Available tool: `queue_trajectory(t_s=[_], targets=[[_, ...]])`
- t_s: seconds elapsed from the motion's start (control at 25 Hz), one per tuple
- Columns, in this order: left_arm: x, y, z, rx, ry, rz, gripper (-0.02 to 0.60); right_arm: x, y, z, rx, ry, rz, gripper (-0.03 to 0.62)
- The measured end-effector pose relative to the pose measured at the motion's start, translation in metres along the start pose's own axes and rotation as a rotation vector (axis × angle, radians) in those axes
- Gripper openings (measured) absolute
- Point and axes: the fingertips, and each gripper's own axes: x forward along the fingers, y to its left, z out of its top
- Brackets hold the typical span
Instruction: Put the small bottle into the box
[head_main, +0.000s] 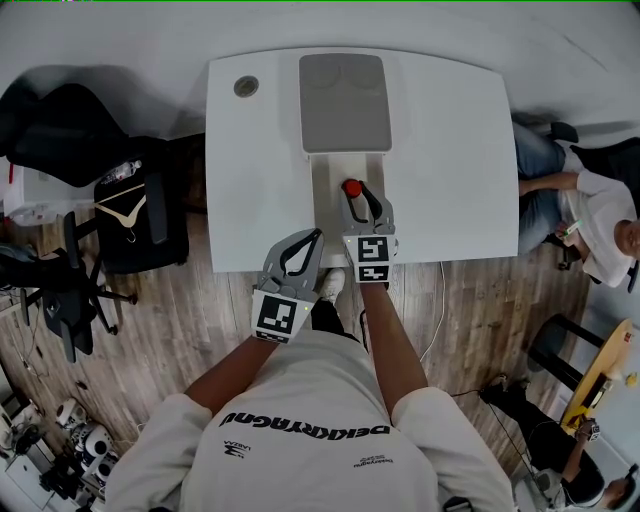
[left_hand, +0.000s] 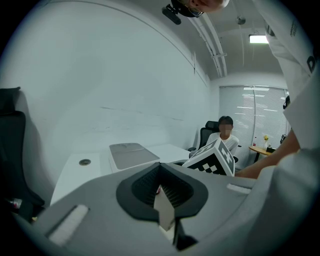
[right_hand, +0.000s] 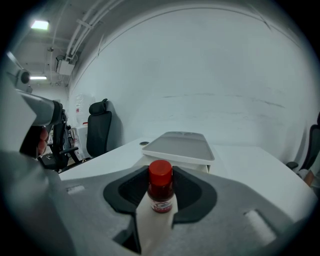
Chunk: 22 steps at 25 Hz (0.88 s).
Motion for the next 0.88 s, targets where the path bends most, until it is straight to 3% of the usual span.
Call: queue_trajectory(t_s=[0.88], targets=[[-0.013, -0.002, 0.0, 0.008, -0.01, 0.007, 0.006, -0.006, 0.002, -0.002, 0.037, 0.019, 0.003, 0.184]])
